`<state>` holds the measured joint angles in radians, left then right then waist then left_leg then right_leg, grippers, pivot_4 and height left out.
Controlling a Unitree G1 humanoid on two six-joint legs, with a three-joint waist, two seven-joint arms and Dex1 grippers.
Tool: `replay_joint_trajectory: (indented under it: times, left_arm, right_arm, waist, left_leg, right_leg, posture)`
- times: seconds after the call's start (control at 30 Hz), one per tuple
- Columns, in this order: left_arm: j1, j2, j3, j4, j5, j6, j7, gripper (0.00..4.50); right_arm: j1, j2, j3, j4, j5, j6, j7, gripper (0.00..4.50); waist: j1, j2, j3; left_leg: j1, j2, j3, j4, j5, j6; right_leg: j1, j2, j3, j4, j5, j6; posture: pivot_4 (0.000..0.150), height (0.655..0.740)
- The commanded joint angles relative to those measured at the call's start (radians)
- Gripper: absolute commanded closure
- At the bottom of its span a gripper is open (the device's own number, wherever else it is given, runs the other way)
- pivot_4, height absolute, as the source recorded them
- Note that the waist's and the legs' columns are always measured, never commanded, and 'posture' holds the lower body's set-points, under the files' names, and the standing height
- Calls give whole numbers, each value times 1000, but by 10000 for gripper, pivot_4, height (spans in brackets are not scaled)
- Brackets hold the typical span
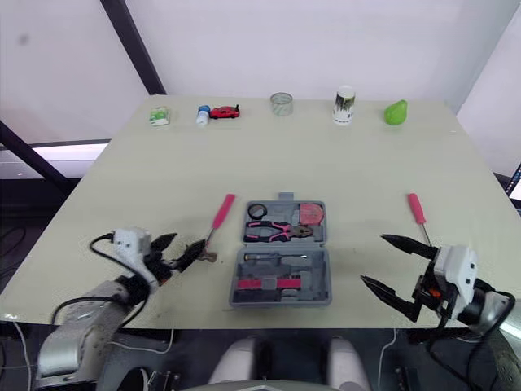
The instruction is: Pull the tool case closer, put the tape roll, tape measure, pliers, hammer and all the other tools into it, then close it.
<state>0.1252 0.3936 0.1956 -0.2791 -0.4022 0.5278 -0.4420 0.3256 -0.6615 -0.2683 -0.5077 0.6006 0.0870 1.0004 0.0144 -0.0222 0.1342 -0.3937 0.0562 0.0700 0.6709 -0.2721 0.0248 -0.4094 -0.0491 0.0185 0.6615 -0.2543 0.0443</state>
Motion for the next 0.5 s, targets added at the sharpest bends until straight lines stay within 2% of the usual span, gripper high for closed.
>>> replay_joint_trajectory:
  times: [0.03, 0.2, 0.5]
  left_arm:
    - [-27, 7, 0, -21, 23, 61, 58, 193]
    - [-108, -24, -25, 49, 80, 78, 137, 193]
    - [-210, -53, -81, 150, 140, 97, 172, 193]
  right_arm:
    - [0, -9, -3, -32, 10, 12, -5, 0]
    - [-8, -3, 14, -32, -12, 9, -8, 0]
    - [-36, -6, 23, -45, 1, 19, -8, 0]
  waist:
    - [-1, -2, 1]
    - [-1, -2, 2]
    - [-3, -3, 2]
  left_leg:
    - [0, 0, 0, 0, 0, 0]
    - [-1, 0, 0, 0, 0, 0]
    - [-1, 0, 0, 0, 0, 0]
  right_leg:
    - [0, 0, -1, 0, 0, 0]
    - [0, 1, -3, 0, 0, 0]
    - [0, 1, -2, 0, 0, 0]
  posture:
    - [1500, 7400]
    - [1500, 7400]
    - [1500, 7400]
